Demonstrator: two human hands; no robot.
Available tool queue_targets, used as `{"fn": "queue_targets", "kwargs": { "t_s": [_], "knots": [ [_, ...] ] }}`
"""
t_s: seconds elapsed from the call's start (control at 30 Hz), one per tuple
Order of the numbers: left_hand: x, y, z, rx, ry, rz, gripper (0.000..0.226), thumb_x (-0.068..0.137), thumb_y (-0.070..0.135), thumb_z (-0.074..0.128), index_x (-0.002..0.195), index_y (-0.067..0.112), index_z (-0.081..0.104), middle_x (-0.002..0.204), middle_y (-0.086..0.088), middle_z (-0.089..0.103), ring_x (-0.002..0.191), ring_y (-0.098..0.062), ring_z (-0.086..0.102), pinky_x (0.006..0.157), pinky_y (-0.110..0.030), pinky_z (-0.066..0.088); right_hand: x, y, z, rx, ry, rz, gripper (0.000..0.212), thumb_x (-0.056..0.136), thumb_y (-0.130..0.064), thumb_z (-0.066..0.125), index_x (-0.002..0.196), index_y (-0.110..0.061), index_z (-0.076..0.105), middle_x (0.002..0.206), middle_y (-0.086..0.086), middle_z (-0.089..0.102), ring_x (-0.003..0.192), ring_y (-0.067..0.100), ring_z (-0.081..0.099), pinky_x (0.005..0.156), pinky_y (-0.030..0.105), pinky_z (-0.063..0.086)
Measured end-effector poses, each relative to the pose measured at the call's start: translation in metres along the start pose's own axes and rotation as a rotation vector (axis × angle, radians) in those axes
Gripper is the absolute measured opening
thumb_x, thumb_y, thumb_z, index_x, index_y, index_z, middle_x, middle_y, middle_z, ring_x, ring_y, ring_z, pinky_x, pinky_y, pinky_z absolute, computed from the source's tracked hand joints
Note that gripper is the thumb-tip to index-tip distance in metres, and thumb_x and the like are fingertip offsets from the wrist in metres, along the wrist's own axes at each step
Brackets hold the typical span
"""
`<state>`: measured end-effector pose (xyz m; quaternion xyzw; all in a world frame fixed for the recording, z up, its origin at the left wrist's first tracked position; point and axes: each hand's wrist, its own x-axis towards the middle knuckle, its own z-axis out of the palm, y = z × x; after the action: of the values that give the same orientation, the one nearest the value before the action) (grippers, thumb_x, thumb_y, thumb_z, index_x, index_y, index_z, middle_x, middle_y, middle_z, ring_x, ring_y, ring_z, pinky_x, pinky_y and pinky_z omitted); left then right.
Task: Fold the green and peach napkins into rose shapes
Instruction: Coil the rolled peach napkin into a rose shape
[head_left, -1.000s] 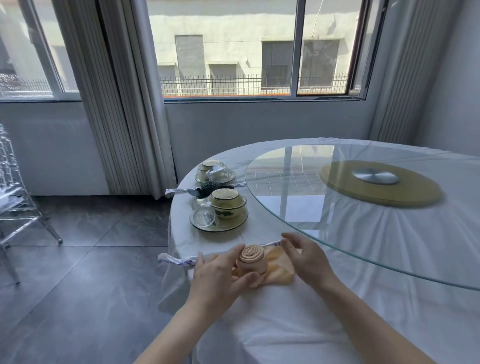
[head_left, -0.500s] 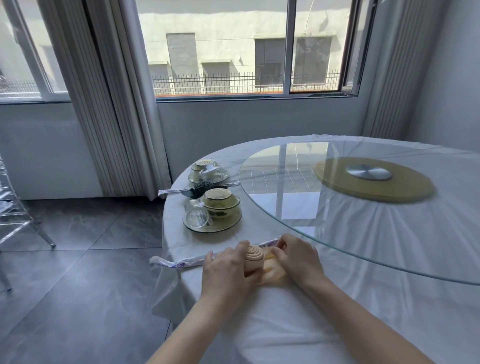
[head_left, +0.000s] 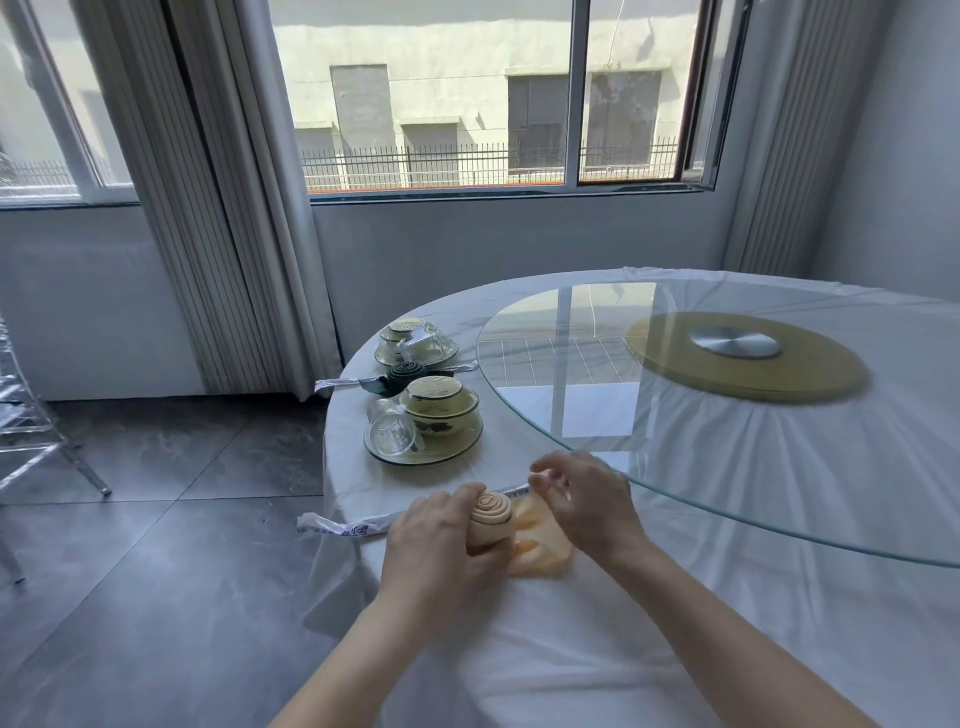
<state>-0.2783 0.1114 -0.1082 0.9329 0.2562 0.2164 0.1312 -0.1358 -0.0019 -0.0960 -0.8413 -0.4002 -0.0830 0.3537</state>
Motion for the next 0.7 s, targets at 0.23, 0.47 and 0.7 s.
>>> {"fn": "queue_targets", "kwargs": {
  "t_s": [0.23, 0.47, 0.7],
  "knots": [
    [-0.009, -0.017, -0.013, -0.151, -0.131, -0.116, 0.116, 0.056, 0.071, 0.065, 0.149, 0.025, 0.012, 0.132, 0.006, 0.049, 0.125, -0.020, 0.037, 0.103, -0.033, 0.032, -0.020, -0.032, 0.002, 0.002, -0.391, -0.372, 0.054, 0.080, -0.061, 0.048, 0.128, -0.036, 0.051, 0.131, -0.007, 0.049, 0.115, 0.014, 0.052, 0.096, 0.028, 0.041],
    [-0.022, -0.042, -0.025, -0.276, -0.008, -0.288, 0.047, 0.082, 0.049, 0.061, 0.121, 0.022, 0.055, 0.096, 0.012, 0.060, 0.102, -0.015, 0.058, 0.091, -0.032, 0.041, -0.022, -0.040, 0.013, -0.002, -0.360, -0.296, 0.057, 0.074, -0.050, 0.070, 0.120, -0.024, 0.048, 0.124, -0.006, 0.052, 0.109, 0.016, 0.055, 0.088, 0.029, 0.040],
    [-0.014, -0.031, -0.020, -0.162, -0.021, -0.310, 0.009, 0.089, 0.035, 0.055, 0.091, 0.029, 0.062, 0.095, 0.006, 0.068, 0.102, -0.015, 0.060, 0.088, -0.030, 0.038, -0.026, -0.042, 0.029, -0.017, -0.283, -0.282, 0.051, 0.076, -0.053, 0.064, 0.119, -0.033, 0.043, 0.112, -0.003, 0.053, 0.102, 0.019, 0.053, 0.082, 0.025, 0.034]
  ]
}}
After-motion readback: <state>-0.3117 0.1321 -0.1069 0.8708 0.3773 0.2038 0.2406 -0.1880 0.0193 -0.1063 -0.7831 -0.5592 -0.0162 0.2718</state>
